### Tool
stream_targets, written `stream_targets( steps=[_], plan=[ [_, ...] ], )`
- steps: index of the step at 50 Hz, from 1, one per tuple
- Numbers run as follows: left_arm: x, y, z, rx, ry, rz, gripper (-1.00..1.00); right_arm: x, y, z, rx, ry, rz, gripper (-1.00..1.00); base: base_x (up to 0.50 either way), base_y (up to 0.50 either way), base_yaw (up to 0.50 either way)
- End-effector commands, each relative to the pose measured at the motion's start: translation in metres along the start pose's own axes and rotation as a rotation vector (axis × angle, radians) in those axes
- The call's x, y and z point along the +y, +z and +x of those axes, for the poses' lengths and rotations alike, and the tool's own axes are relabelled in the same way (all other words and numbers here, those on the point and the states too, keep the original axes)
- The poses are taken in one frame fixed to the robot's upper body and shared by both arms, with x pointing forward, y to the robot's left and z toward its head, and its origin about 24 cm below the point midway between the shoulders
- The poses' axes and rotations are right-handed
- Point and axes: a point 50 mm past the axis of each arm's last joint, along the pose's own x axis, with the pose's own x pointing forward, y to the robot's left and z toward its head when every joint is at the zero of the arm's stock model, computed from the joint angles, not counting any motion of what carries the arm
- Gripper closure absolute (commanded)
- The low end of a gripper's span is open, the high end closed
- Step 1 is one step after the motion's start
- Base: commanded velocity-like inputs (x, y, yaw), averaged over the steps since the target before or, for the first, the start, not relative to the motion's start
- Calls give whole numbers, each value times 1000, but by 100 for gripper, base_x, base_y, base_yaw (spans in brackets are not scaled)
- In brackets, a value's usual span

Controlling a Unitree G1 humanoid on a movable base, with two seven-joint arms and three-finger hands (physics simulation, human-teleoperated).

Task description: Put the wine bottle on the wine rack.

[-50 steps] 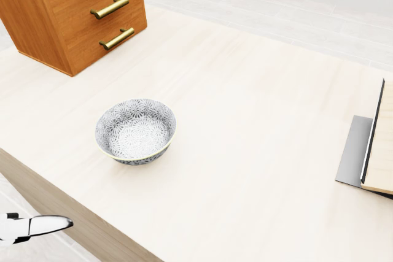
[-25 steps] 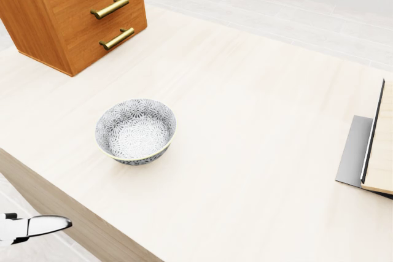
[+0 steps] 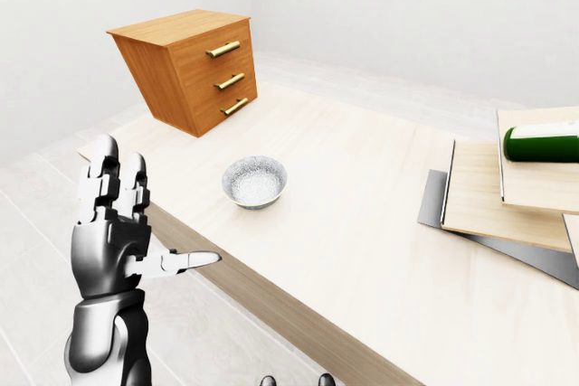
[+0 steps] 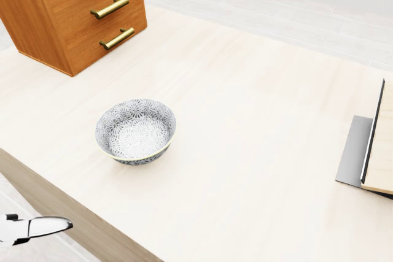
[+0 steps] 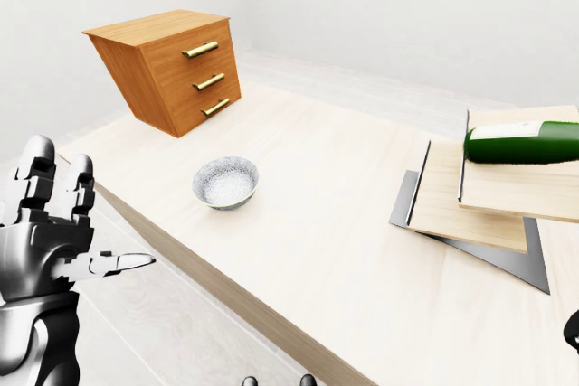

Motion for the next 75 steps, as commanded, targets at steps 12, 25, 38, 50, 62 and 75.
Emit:
stream_targets(
  steps=[12,25,38,50,62,75],
  plan=[
    [-1,-2,0,8,-4,0,-100,-32,-18,-11,130,-80,-227,59,0,0,0],
    [-2,-3,1,12,-9,1,-100,-35,-16,-12,130,-84,-236,38,0,0,0],
    [-2,-4,-1,20,-9,0,-100,-35,-13,-12,129,-80,-256,26,0,0,0],
    [-2,-2,-2,12,-11,1,-100,-39,-8,-13,120,-99,-265,18,0,0,0],
    [-2,-1,-2,12,-13,3,-100,-45,-1,-16,112,-105,-281,-9,0,0,0],
    [-2,1,-3,3,-12,4,-100,-54,11,-21,101,-123,-304,-17,0,0,0]
  ],
)
